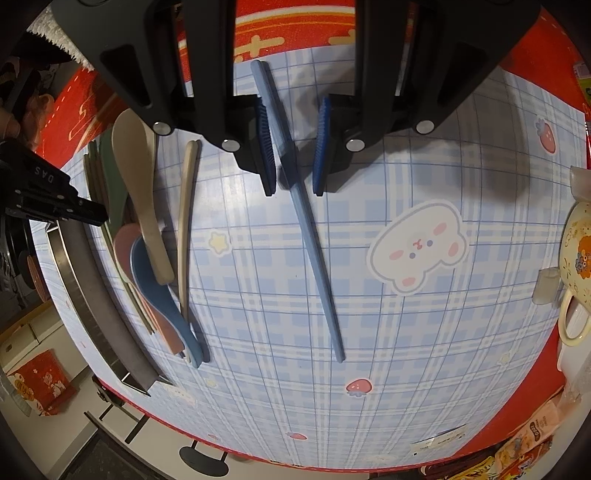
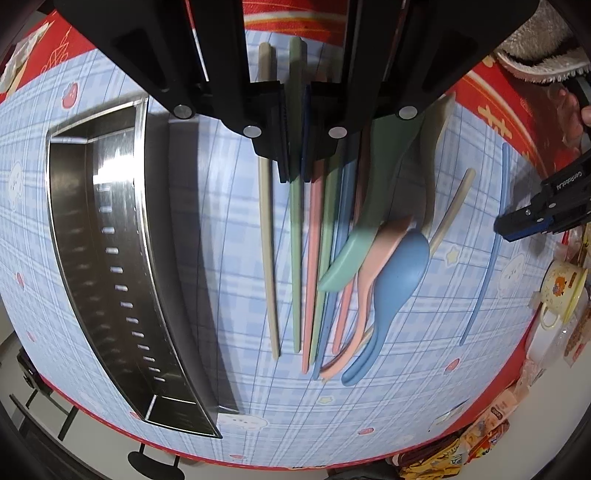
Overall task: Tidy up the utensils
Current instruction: 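Lift the blue chopstick with left tool while right tool lifts the green chopstick, then carry both chopsticks over the steel caddy and lower them inside with both tools, then open both tools to release the chopsticks and withdraw from the caddy, then grasp a beige wooden chopstick with left tool while right tool grasps another beige chopstick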
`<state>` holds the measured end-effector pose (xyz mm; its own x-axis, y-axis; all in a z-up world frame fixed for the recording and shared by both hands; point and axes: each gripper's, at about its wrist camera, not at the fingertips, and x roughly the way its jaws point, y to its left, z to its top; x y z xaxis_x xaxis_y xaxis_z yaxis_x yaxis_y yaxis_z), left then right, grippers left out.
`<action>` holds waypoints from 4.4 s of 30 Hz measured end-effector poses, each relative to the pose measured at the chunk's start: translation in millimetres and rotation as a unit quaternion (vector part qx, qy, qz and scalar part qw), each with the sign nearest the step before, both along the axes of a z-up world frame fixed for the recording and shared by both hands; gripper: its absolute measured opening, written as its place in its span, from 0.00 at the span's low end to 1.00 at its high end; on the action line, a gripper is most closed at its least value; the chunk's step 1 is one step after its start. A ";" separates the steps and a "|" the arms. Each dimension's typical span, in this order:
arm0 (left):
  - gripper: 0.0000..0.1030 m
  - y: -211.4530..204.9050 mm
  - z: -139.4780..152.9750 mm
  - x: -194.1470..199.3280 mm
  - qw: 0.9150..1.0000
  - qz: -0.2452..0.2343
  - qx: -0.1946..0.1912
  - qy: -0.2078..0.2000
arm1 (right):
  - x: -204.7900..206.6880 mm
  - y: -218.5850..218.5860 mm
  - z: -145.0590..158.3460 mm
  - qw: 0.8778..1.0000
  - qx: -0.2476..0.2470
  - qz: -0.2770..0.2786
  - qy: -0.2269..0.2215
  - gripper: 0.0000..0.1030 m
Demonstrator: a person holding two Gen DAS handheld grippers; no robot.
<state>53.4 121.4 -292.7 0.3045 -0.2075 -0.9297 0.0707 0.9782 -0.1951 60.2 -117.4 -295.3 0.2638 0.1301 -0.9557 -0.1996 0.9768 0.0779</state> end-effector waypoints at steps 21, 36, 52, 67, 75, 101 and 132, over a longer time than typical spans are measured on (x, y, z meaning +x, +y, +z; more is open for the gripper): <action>0.10 24.2 -4.6 6.6 0.993 0.100 -0.058 0.031 | -3.8 -18.0 11.4 0.998 0.060 -0.015 -0.005 0.06; 0.10 17.3 38.3 -2.1 0.987 0.133 -0.084 -0.016 | -5.3 -33.6 50.5 0.994 0.097 0.019 -0.049 0.06; 0.10 -54.1 79.1 6.8 0.992 0.100 -0.063 -0.036 | -6.2 -132.1 61.2 0.983 0.157 -0.052 -0.080 0.06; 0.10 -198.9 79.3 64.6 0.991 0.054 -0.118 -0.029 | 65.2 -183.8 62.5 0.983 0.170 -0.018 -0.070 0.06; 0.10 -229.7 54.5 96.2 0.982 0.106 -0.154 0.001 | 88.4 -184.6 44.2 0.985 0.166 -0.009 -0.035 0.06; 0.85 -216.4 99.5 83.7 0.984 0.121 -0.106 -0.082 | 69.7 -170.0 76.7 0.989 0.099 0.057 -0.090 0.85; 0.94 -45.3 74.4 -39.7 0.979 0.196 0.007 -0.054 | 7.8 -55.7 81.9 0.979 0.148 0.087 -0.111 0.94</action>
